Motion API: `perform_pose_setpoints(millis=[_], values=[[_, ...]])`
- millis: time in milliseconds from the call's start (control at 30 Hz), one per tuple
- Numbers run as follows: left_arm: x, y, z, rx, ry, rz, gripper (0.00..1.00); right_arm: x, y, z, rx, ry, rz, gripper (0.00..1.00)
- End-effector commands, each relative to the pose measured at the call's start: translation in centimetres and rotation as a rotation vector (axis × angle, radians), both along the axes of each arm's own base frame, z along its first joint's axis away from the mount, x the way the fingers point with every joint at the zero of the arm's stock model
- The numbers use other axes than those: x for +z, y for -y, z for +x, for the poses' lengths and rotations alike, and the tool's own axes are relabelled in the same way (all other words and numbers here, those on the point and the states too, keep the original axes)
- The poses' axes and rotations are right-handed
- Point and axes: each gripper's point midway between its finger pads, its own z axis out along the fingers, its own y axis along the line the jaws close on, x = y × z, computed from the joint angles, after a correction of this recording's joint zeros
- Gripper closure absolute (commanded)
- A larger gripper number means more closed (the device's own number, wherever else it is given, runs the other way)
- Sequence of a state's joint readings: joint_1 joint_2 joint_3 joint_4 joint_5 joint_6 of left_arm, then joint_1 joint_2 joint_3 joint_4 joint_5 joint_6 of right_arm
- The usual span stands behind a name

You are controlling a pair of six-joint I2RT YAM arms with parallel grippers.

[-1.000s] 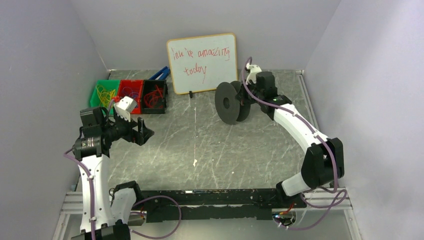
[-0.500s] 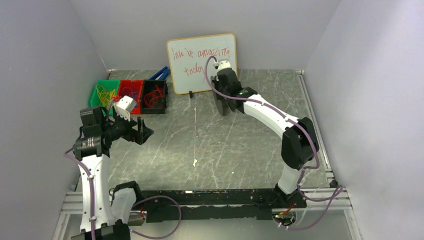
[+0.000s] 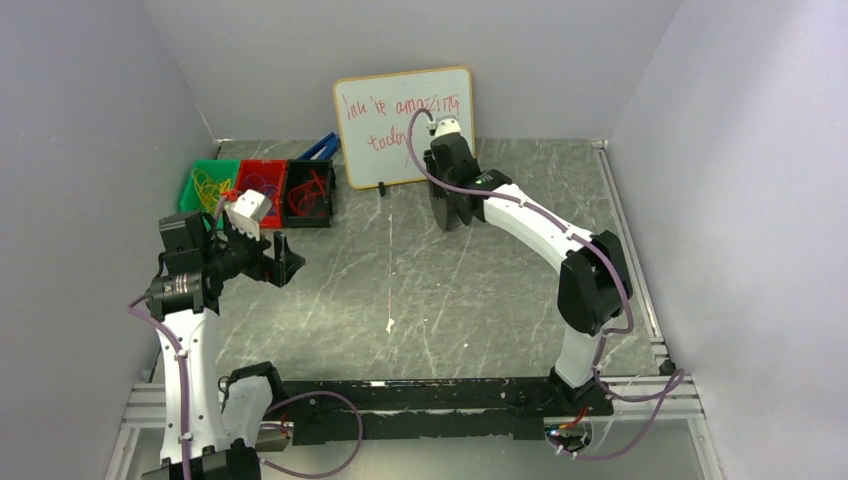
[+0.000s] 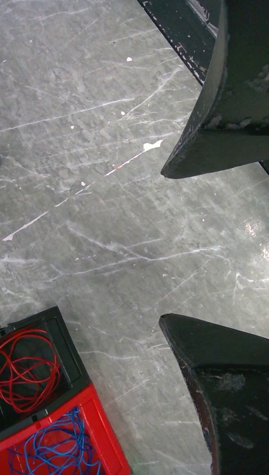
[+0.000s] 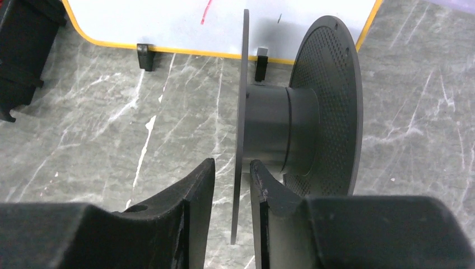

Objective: Wrap the cables
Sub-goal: Place the cable reel at the center of the board.

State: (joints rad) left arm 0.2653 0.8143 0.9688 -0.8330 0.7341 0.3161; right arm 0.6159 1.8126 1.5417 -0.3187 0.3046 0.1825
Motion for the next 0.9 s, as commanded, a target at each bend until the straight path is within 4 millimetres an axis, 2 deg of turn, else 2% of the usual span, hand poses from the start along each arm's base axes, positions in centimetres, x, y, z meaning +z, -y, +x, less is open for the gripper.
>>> perform_pose_setpoints(millis=[0, 133, 367, 533, 600, 700, 867], values=[[0.4, -0.5, 0.5, 0.027, 0.023, 0.005, 0.04, 2.7, 0.5, 0.1, 0.016, 0.051, 0.013, 0.64], [0.4, -0.7, 0.7, 0.042, 0.023, 0.011, 0.04, 4.6, 0.5, -0.2, 0.056, 0.099, 0.01, 0.55], [0.2, -1.0, 0.8, 0.06, 0.02, 0.017, 0.04, 7.9, 0.5, -0.8, 0.141, 0.164, -0.016, 0.33], [0.2, -1.5, 1.2, 0.089, 0.018, 0.027, 0.04, 11.1, 1.0, -2.0, 0.211, 0.241, -0.036, 0.26], [0.2, -2.3, 1.7, 0.128, 0.016, 0.045, 0.04, 12.0, 1.2, -3.0, 0.256, 0.263, -0.04, 0.22], [0.5, -4.5, 2.8, 0.223, 0.004, 0.116, 0.04, 13.3, 1.6, -5.1, 0.366, 0.281, -0.057, 0.17], [0.3, -8.6, 5.0, 0.376, -0.046, 0.243, 0.04, 13.8, 3.2, -10.9, 0.572, 0.269, -0.091, 0.09]])
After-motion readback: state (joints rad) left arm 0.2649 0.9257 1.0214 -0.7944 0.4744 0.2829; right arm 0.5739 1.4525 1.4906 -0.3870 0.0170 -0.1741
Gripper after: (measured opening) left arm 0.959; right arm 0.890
